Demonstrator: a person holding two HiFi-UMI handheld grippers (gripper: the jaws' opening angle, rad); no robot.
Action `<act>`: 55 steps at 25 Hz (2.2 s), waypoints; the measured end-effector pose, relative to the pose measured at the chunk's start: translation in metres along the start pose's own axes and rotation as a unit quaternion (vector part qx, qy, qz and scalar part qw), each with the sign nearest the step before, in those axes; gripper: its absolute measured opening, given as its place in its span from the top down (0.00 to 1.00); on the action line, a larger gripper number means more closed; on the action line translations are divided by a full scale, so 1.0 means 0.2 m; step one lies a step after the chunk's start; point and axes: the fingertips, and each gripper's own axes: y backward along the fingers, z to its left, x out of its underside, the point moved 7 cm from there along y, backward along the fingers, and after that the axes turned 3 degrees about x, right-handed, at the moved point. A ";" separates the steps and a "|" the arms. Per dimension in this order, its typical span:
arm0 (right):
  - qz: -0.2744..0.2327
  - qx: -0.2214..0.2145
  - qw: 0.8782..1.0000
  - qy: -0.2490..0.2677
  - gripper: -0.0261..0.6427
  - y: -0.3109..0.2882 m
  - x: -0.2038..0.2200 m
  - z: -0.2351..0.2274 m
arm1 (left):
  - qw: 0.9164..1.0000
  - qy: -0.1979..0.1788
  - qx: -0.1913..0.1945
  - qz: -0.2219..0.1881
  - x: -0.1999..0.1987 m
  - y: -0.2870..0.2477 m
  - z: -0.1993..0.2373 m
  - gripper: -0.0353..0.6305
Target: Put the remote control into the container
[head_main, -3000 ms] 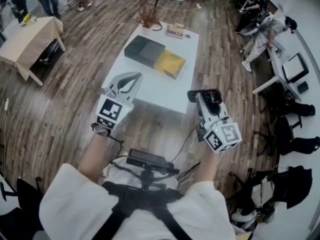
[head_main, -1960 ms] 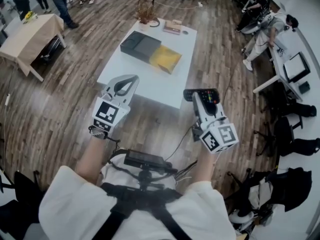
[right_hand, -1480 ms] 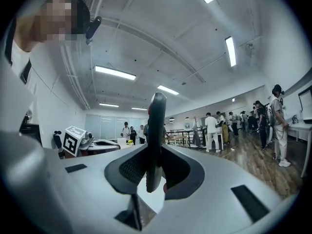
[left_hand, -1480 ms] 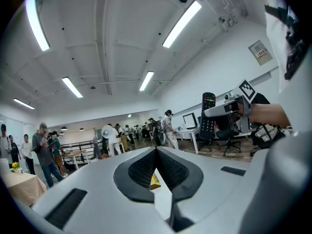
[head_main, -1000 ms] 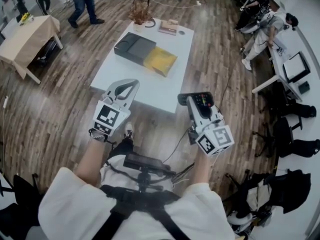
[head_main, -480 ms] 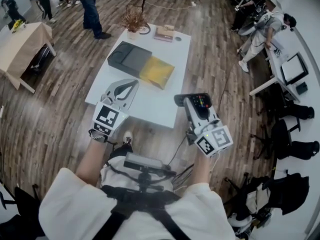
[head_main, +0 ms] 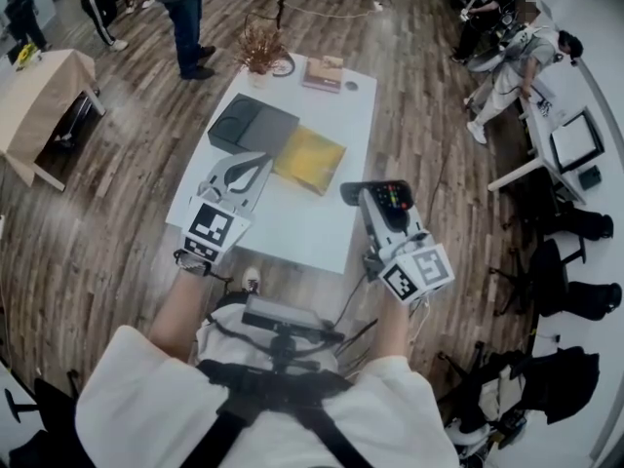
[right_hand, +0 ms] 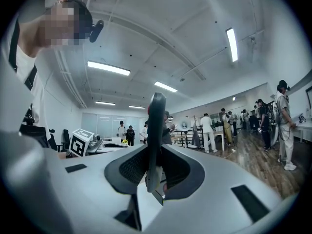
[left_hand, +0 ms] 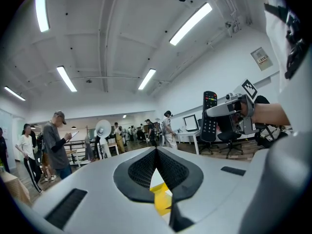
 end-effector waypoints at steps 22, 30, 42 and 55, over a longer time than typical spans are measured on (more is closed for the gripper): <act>0.014 0.033 0.999 -0.002 0.84 -0.45 0.04 -0.09 | 1.000 0.010 0.020 -0.004 0.14 -0.20 0.41 0.93; 0.024 0.048 0.999 -0.005 0.84 -0.56 0.07 -0.09 | 0.999 0.013 0.036 0.002 0.20 -0.24 0.51 0.93; 0.051 0.067 0.996 -0.015 0.84 -0.57 0.15 -0.07 | 0.998 0.029 0.052 0.015 0.28 -0.28 0.55 0.93; 0.068 0.056 0.996 -0.025 0.84 -0.68 0.18 -0.18 | 0.998 0.038 0.045 0.033 0.32 -0.36 0.60 0.93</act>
